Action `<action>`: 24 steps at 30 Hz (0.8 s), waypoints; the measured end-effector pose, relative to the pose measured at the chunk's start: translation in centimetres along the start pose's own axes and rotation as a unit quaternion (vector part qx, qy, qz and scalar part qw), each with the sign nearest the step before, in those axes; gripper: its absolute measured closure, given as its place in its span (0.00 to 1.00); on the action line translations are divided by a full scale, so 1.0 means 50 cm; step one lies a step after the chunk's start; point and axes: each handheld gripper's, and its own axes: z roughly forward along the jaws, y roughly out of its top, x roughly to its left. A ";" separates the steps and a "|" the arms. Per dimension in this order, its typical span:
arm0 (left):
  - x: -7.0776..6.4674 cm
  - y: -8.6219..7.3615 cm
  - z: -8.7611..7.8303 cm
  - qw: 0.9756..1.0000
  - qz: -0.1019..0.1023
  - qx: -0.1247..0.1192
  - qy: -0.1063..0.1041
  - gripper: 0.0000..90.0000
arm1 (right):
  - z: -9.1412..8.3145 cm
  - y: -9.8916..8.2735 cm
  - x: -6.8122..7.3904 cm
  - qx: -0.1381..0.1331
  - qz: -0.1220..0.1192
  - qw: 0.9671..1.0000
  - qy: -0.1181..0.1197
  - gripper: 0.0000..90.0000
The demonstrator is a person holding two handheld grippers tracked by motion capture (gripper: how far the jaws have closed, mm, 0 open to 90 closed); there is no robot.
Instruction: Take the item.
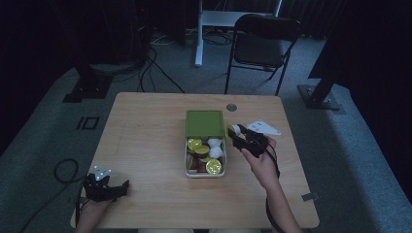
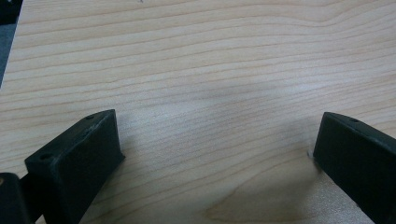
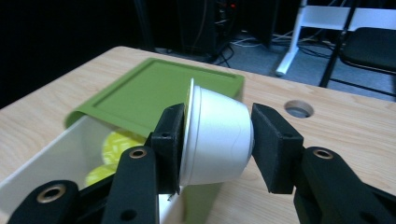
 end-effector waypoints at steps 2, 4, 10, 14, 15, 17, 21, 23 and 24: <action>0.000 0.000 0.000 1.000 0.000 0.000 0.000 0.01 | 0.004 -0.003 -0.009 0.000 0.004 1.000 -0.005 0.62; 0.000 0.000 0.000 1.000 0.000 0.000 0.000 0.01 | 0.008 -0.008 -0.017 0.001 0.008 1.000 -0.012 0.62; 0.000 0.000 0.000 1.000 0.000 0.000 0.000 0.01 | 0.026 -0.028 -0.044 0.007 0.021 0.999 -0.032 0.62; 0.000 0.000 0.000 1.000 0.000 0.000 0.000 0.01 | 0.041 -0.043 -0.067 0.011 0.033 0.998 -0.044 0.62; 0.000 0.000 0.000 1.000 0.000 0.000 0.000 0.01 | 0.045 -0.047 -0.073 0.012 0.033 0.998 -0.049 0.62; 0.000 0.000 0.000 1.000 0.000 0.000 0.000 0.01 | 0.051 -0.053 -0.083 0.014 0.037 0.998 -0.054 0.62; 0.000 0.000 0.000 1.000 0.000 0.000 0.000 0.01 | 0.061 -0.065 -0.099 0.017 0.044 0.997 -0.064 0.62; 0.000 0.000 0.000 1.000 0.000 0.000 0.000 0.01 | 0.067 -0.070 -0.104 0.021 0.046 0.997 -0.066 0.62; 0.000 0.000 0.000 1.000 0.000 0.000 0.000 0.01 | 0.070 -0.073 -0.106 0.022 0.045 0.996 -0.069 0.62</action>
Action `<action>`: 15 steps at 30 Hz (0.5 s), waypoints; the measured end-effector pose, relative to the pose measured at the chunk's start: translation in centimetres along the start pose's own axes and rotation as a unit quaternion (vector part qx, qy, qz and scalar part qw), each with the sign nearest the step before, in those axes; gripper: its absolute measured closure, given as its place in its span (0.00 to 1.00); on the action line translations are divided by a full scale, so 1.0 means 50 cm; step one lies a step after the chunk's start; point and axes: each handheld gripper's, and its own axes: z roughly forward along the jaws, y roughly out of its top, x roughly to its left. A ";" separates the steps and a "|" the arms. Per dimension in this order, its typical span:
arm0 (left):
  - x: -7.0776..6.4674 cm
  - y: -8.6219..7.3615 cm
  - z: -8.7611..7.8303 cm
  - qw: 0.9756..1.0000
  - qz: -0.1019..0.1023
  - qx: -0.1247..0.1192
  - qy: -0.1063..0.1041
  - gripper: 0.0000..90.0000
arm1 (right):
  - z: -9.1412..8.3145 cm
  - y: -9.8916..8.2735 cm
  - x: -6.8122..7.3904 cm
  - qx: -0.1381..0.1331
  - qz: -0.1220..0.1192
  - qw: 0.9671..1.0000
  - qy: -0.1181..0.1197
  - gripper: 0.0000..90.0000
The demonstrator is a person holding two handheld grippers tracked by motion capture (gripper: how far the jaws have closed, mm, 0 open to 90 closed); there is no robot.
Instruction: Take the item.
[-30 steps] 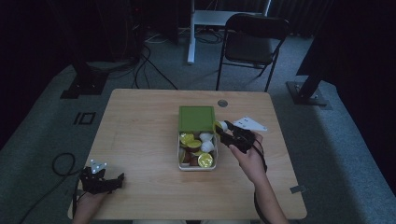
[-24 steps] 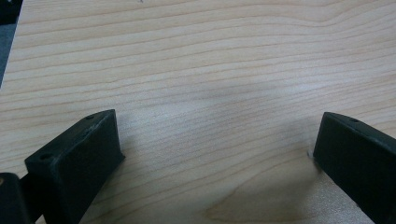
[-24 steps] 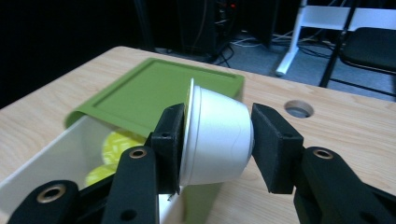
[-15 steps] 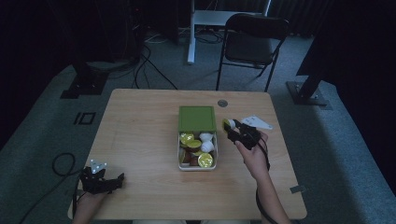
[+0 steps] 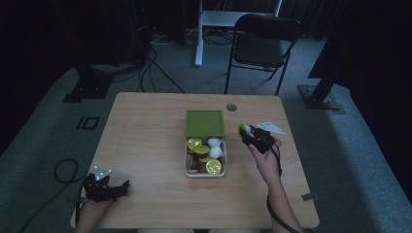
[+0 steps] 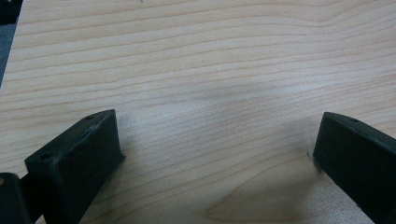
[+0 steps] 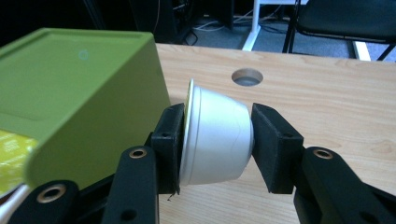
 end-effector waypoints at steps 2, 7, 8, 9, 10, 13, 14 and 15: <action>0.000 0.000 0.000 1.000 0.000 0.000 0.000 0.01 | 0.007 -0.004 -0.003 0.004 0.003 1.000 -0.001 0.62; 0.000 0.000 0.000 1.000 0.000 0.000 0.000 0.01 | 0.024 -0.011 -0.009 0.010 0.006 1.000 -0.006 0.62; 0.000 0.000 0.000 1.000 0.000 0.000 0.000 0.01 | 0.027 -0.012 -0.010 0.013 0.006 1.000 -0.005 0.62; 0.000 0.000 0.000 1.000 0.000 0.000 0.000 0.01 | 0.030 -0.013 -0.011 0.014 0.007 1.000 -0.007 0.62; 0.000 0.000 0.000 1.000 0.000 0.000 0.000 0.01 | 0.034 -0.013 -0.013 0.016 0.007 1.000 -0.008 0.62; 0.000 0.000 0.000 1.000 0.000 0.000 0.000 0.01 | 0.044 -0.018 -0.020 0.021 0.007 1.000 -0.016 0.62; 0.000 0.000 0.000 1.000 0.000 0.000 0.000 0.01 | 0.049 -0.020 -0.023 0.022 0.010 1.000 -0.017 0.62; 0.000 0.000 0.000 1.000 0.000 0.000 0.000 0.01 | 0.053 -0.023 -0.025 0.025 0.009 0.999 -0.022 0.62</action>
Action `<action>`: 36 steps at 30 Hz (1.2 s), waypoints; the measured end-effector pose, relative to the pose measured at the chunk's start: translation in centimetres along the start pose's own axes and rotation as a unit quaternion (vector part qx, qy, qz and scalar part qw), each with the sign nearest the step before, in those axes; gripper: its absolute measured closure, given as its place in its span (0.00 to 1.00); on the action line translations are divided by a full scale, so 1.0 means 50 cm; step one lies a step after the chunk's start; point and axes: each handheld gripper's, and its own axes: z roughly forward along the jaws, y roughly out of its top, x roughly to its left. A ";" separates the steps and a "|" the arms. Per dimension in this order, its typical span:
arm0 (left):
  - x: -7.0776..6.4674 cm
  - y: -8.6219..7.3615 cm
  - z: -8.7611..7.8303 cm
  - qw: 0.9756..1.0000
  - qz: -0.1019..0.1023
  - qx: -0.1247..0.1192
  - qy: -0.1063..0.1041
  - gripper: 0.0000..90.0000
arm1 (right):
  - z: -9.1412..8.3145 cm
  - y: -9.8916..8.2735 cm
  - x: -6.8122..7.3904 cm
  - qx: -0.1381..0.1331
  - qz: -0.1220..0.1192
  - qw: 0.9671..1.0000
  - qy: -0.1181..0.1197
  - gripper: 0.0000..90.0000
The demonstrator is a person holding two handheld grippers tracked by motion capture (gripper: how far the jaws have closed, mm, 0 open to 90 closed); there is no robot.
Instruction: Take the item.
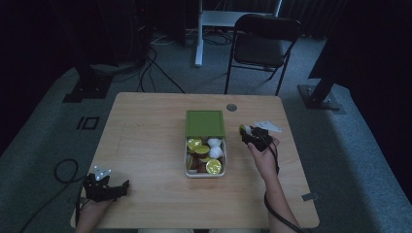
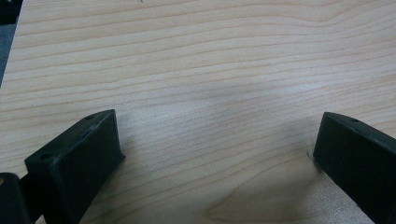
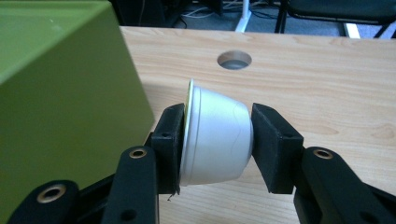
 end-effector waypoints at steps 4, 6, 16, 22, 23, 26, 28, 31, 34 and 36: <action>0.000 0.000 0.000 1.000 0.000 0.000 0.000 0.01 | 0.019 -0.012 -0.008 0.012 0.006 1.000 -0.004 0.62; 0.000 0.000 0.000 1.000 0.000 0.000 0.000 0.01 | 0.026 -0.017 -0.012 0.017 0.012 1.000 -0.005 0.62; 0.000 0.000 0.000 1.000 0.000 0.000 0.000 0.01 | 0.055 -0.045 -0.024 0.043 0.017 0.999 -0.015 0.62; 0.000 0.000 0.000 1.000 0.000 0.000 0.000 0.01 | 0.068 -0.058 -0.026 0.059 0.022 0.998 -0.011 0.62; 0.000 0.000 0.000 1.000 0.000 0.000 0.000 0.01 | 0.070 -0.059 -0.026 0.062 0.020 0.998 -0.011 0.62; 0.000 0.000 0.000 1.000 0.000 0.000 0.000 0.01 | 0.072 -0.064 -0.027 0.065 0.020 0.998 -0.013 0.62; 0.000 0.000 0.000 1.000 0.000 0.000 0.000 0.01 | 0.073 -0.067 -0.028 0.068 0.018 0.997 -0.013 0.62; 0.000 0.000 0.000 1.000 0.000 0.000 0.000 0.01 | 0.074 -0.068 -0.030 0.070 0.025 0.997 -0.012 0.62; 0.000 0.000 0.000 1.000 0.000 0.000 0.000 0.01 | 0.074 -0.067 -0.031 0.072 0.025 0.997 -0.011 0.62; 0.000 0.000 0.000 1.000 0.000 0.000 0.000 0.01 | 0.074 -0.067 -0.032 0.077 0.028 0.997 -0.005 0.61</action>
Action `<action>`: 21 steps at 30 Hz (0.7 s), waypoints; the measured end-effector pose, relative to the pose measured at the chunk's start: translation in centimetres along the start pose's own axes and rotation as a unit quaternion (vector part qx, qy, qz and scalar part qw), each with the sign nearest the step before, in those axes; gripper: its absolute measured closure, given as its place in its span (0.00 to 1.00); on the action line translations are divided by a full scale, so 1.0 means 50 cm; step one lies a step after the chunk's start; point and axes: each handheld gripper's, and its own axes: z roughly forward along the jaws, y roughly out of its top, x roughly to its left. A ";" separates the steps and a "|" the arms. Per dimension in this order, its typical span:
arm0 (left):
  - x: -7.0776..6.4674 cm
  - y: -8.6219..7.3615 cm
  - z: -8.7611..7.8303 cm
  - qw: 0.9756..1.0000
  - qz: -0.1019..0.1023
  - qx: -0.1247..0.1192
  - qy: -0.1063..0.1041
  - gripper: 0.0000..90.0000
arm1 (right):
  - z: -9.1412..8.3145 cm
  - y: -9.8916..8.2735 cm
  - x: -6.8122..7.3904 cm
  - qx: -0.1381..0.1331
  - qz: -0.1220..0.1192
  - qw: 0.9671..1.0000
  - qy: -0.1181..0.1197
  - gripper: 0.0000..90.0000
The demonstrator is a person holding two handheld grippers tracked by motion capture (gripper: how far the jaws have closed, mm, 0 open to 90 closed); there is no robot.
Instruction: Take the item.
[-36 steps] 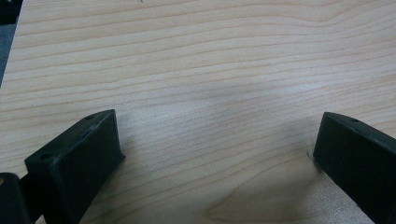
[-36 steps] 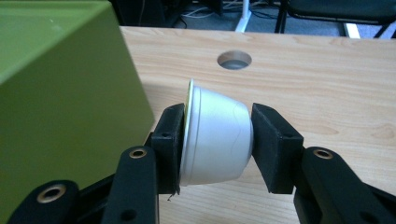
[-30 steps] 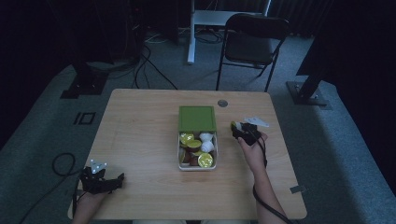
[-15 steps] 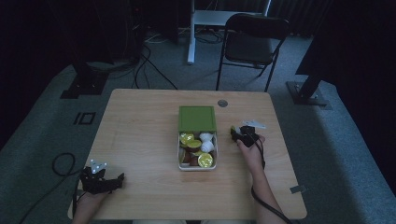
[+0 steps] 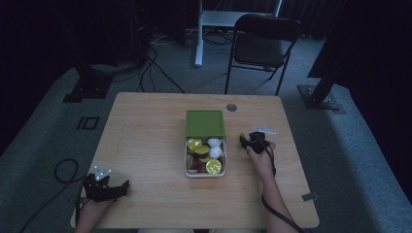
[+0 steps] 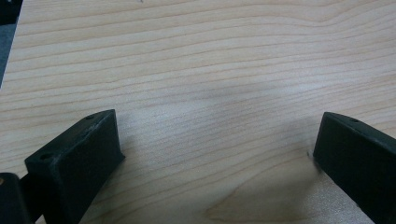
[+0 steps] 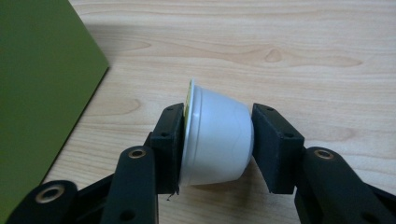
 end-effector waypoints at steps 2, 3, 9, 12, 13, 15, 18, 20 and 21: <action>0.000 0.000 0.000 1.000 0.000 0.000 0.000 0.01 | -0.001 0.001 0.000 0.001 -0.001 1.000 -0.003 0.61; 0.000 0.000 0.000 1.000 0.000 0.000 0.000 0.01 | -0.001 0.001 -0.002 0.003 0.006 1.000 0.000 0.60; 0.000 0.000 0.000 1.000 0.000 0.000 0.000 0.01 | -0.006 0.003 -0.006 0.003 0.010 1.000 0.008 0.57; 0.000 0.000 0.000 1.000 0.000 0.000 0.000 0.01 | -0.012 0.008 -0.005 -0.004 0.015 1.000 0.012 0.54; 0.000 0.000 0.000 1.000 0.000 0.000 0.000 0.01 | -0.015 0.010 -0.005 -0.006 0.015 1.000 0.014 0.54; 0.000 0.000 0.000 1.000 0.000 0.000 0.000 0.01 | -0.020 0.014 -0.005 -0.008 0.014 1.000 0.016 0.52; 0.000 0.000 0.000 1.000 0.000 0.000 0.000 0.01 | -0.028 0.017 -0.006 -0.011 0.012 1.000 0.017 0.51; 0.000 0.000 0.000 1.000 0.000 0.000 0.000 0.01 | -0.032 0.016 -0.008 -0.012 0.012 1.000 0.019 0.51; 0.000 0.000 0.000 1.000 0.000 0.000 0.000 0.01 | -0.034 0.015 -0.008 -0.011 0.013 1.000 0.020 0.51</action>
